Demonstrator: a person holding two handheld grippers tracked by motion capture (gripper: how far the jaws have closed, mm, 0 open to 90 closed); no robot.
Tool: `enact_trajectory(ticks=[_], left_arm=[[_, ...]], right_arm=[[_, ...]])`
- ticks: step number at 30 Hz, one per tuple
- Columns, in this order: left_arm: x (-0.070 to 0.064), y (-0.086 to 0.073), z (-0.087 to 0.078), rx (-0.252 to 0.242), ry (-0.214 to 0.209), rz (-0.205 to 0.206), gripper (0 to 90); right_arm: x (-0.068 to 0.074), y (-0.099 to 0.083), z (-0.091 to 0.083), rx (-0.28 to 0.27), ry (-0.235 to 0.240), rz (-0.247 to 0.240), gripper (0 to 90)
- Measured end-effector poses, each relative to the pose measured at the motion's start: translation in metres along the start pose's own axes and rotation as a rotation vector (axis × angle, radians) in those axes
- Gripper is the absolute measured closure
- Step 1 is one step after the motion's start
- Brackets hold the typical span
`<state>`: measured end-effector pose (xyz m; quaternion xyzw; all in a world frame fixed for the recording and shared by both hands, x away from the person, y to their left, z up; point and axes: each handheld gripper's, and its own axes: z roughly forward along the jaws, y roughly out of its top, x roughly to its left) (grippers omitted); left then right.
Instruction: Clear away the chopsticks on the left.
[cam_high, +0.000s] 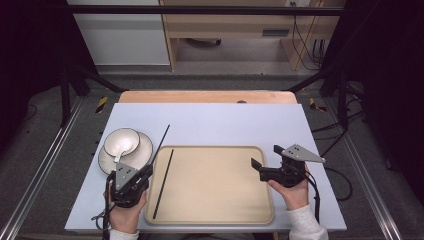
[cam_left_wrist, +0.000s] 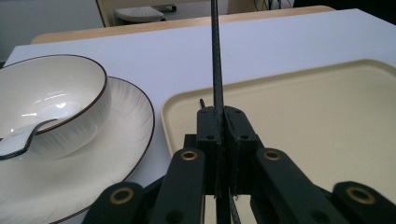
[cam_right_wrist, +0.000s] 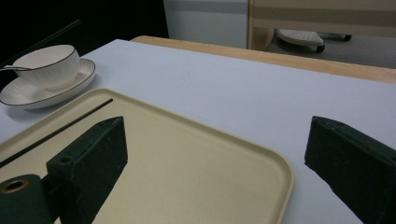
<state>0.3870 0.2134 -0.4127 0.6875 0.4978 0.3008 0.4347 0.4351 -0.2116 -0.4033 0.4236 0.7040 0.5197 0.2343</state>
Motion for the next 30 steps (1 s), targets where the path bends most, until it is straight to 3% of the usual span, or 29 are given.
enact_trajectory(ticks=[7, 13, 23, 30], left_arm=[[-0.015, 0.000, -0.003, -0.034, 0.005, -0.055, 85.2], [-0.025, -0.010, -0.009, -0.066, 0.011, -0.106, 85.2], [-0.030, -0.032, -0.005, -0.069, 0.022, -0.153, 85.2], [-0.035, -0.047, 0.002, -0.043, 0.016, -0.161, 85.2]], right_arm=[[0.000, 0.002, -0.002, -0.007, 0.010, 0.011, 6.0], [0.001, 0.001, 0.000, -0.004, 0.013, 0.010, 6.0], [0.003, -0.001, 0.003, 0.007, 0.019, 0.006, 6.0], [0.003, -0.002, 0.005, 0.012, 0.017, -0.004, 6.0]])
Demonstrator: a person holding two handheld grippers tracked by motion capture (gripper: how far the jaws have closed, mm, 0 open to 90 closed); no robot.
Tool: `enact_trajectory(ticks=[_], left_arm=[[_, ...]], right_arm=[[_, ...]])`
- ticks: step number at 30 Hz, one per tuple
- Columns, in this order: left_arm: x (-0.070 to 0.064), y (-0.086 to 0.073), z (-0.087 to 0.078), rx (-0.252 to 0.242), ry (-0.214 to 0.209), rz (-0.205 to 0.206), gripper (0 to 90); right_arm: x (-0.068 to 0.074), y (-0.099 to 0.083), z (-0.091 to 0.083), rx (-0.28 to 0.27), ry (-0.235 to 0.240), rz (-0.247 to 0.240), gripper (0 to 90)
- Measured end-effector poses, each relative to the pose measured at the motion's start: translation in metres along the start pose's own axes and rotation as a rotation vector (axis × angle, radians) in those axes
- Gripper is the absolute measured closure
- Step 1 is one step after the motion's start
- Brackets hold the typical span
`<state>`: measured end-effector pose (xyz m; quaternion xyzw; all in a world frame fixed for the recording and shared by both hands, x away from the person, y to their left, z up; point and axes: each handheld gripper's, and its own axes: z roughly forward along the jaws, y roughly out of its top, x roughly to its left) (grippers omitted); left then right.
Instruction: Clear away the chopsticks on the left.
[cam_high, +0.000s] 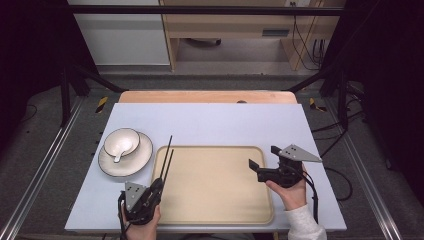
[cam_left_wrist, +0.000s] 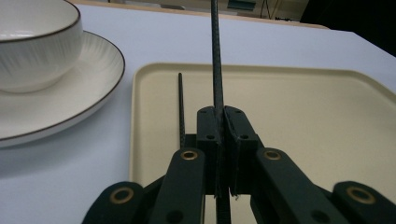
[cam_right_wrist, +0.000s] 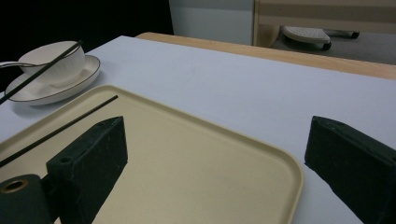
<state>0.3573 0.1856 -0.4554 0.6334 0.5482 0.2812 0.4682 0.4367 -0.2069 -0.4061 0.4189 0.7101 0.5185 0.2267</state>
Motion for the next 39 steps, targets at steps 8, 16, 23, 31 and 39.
enact_trajectory(ticks=[8, 16, 23, 31, 39], left_arm=[[-0.006, -0.014, 0.007, 0.032, 0.006, 0.008, 85.2], [-0.008, -0.021, 0.013, 0.070, 0.018, 0.015, 85.3], [-0.009, -0.025, 0.017, 0.098, 0.027, 0.026, 85.2], [-0.008, -0.028, 0.024, 0.127, 0.040, 0.028, 85.2], [-0.008, -0.029, 0.030, 0.158, 0.053, 0.033, 85.2]], right_arm=[[0.000, -0.001, 0.001, 0.007, -0.002, 0.004, 6.0], [0.000, -0.001, 0.002, 0.007, -0.003, -0.001, 6.0], [0.000, -0.001, 0.001, 0.007, -0.003, 0.004, 6.0], [0.000, -0.001, 0.001, 0.011, -0.003, 0.000, 6.0], [0.000, -0.001, 0.001, 0.009, -0.003, -0.001, 5.9]])
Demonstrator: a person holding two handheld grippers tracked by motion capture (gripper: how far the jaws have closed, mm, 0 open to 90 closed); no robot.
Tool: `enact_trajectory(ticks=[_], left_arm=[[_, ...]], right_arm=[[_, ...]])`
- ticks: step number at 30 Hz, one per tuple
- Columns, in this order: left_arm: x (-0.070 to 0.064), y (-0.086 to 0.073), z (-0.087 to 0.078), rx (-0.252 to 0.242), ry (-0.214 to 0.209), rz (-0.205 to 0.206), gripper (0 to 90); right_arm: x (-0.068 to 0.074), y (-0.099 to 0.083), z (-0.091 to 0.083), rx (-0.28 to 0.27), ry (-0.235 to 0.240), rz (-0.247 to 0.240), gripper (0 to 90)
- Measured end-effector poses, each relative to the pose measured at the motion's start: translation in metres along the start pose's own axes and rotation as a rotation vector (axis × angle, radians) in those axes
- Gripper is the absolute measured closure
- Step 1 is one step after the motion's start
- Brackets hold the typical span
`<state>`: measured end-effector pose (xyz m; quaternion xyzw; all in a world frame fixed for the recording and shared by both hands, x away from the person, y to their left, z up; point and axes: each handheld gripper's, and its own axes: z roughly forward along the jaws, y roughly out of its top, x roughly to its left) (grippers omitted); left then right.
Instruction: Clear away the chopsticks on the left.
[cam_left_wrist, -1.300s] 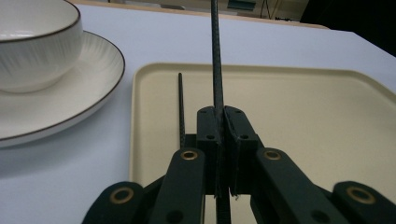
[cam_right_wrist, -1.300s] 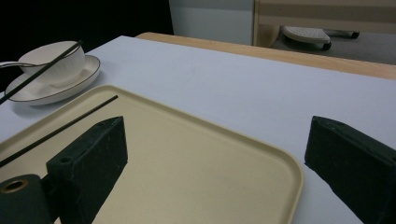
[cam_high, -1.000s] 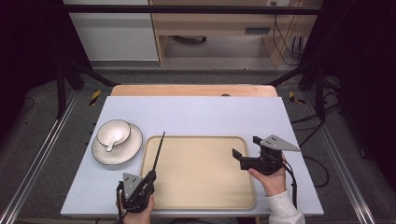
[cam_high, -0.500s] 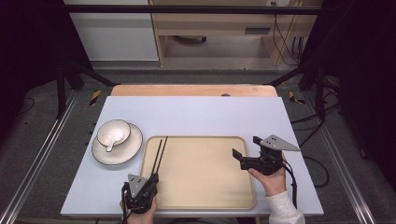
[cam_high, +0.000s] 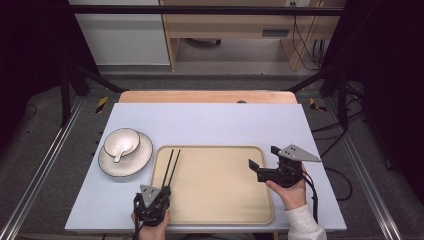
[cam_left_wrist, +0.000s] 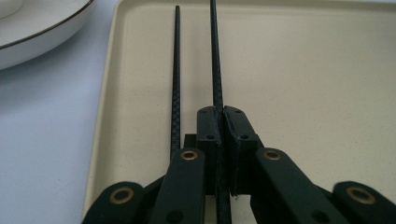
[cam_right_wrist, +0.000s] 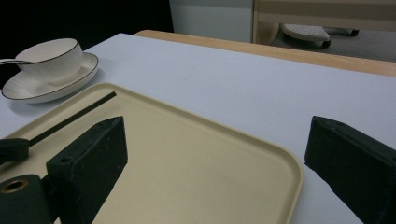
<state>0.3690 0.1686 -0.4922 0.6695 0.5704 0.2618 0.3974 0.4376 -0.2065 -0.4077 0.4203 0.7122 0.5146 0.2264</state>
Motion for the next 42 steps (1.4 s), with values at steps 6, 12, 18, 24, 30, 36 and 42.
enact_trajectory(ticks=[6, 12, 18, 24, 30, 36, 42], left_arm=[[-0.001, 0.000, 0.002, 0.002, 0.001, 0.004, 85.1], [-0.002, 0.000, 0.002, 0.007, 0.001, 0.017, 83.6], [-0.001, 0.002, -0.001, 0.005, -0.021, 0.014, 80.5], [-0.001, 0.014, -0.012, -0.031, -0.061, 0.026, 73.6], [-0.003, 0.038, -0.024, -0.072, -0.149, 0.076, 65.8], [-0.004, 0.061, -0.024, -0.096, -0.246, 0.135, 54.1], [0.003, 0.078, -0.025, -0.108, -0.280, 0.198, 42.6]], right_arm=[[0.001, 0.000, 0.000, 0.002, -0.001, 0.002, 5.9], [0.001, 0.000, 0.000, 0.003, -0.001, 0.001, 6.0], [0.001, 0.000, -0.001, 0.002, -0.002, 0.006, 6.0], [-0.001, 0.000, -0.002, -0.004, -0.005, 0.005, 5.9], [-0.002, 0.001, -0.003, -0.009, -0.008, 0.008, 5.9], [-0.002, 0.001, -0.005, -0.011, -0.008, 0.012, 5.9], [-0.002, 0.002, -0.005, -0.015, -0.008, 0.022, 5.9]])
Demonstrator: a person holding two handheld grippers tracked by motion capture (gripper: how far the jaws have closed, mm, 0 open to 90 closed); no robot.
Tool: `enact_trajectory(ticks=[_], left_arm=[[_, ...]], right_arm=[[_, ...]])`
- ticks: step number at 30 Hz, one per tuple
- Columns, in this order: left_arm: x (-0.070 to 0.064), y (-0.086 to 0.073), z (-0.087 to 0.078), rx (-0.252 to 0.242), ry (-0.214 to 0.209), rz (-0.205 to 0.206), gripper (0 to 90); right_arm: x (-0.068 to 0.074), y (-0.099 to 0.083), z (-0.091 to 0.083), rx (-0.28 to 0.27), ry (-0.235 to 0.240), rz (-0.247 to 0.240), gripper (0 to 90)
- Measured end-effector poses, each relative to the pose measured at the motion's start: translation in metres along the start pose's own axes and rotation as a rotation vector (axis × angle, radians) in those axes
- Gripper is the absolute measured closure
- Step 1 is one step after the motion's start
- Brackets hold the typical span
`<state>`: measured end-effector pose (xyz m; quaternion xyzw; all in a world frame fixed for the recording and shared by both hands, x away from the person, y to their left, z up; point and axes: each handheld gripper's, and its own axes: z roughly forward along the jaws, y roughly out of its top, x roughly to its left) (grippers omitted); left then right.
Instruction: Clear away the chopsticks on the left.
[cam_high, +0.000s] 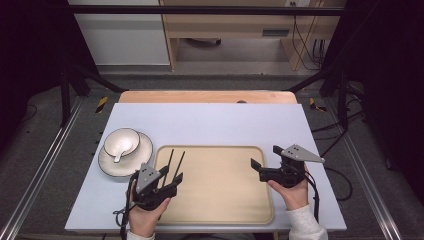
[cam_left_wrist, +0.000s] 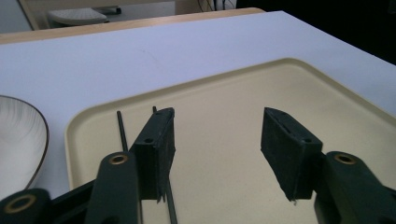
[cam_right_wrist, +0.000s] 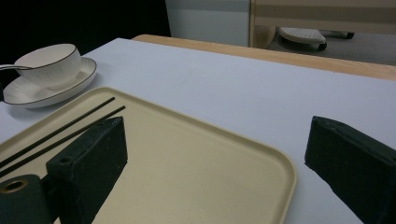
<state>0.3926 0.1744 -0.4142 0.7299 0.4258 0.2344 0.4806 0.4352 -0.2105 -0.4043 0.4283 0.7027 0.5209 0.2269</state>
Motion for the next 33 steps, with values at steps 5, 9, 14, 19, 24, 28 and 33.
enact_trajectory(ticks=[5, 9, 14, 19, 24, 28, 33], left_arm=[[0.012, 0.008, -0.004, 0.011, 0.002, 0.053, 34.4], [0.023, 0.007, -0.011, 0.001, 0.005, 0.089, 31.3], [0.040, -0.005, -0.020, 0.024, 0.013, 0.100, 25.2], [0.055, -0.013, -0.027, 0.002, -0.003, 0.063, 21.9], [0.065, -0.021, -0.031, 0.004, -0.006, 0.059, 18.8], [0.071, -0.025, -0.032, 0.008, 0.002, 0.042, 18.2], [0.073, -0.026, -0.035, -0.005, 0.003, 0.039, 18.0]], right_arm=[[-0.001, 0.000, -0.001, -0.002, 0.000, -0.002, 5.8], [-0.002, 0.001, -0.002, -0.005, -0.006, 0.003, 5.8], [-0.004, 0.000, -0.003, -0.001, -0.011, 0.001, 5.7], [-0.006, -0.001, -0.002, 0.002, -0.020, 0.002, 5.2], [-0.007, -0.003, 0.000, 0.009, -0.025, 0.004, 4.8], [-0.009, -0.004, -0.001, 0.016, -0.030, -0.001, 4.7], [-0.011, -0.004, -0.002, 0.011, -0.031, 0.001, 4.8]])
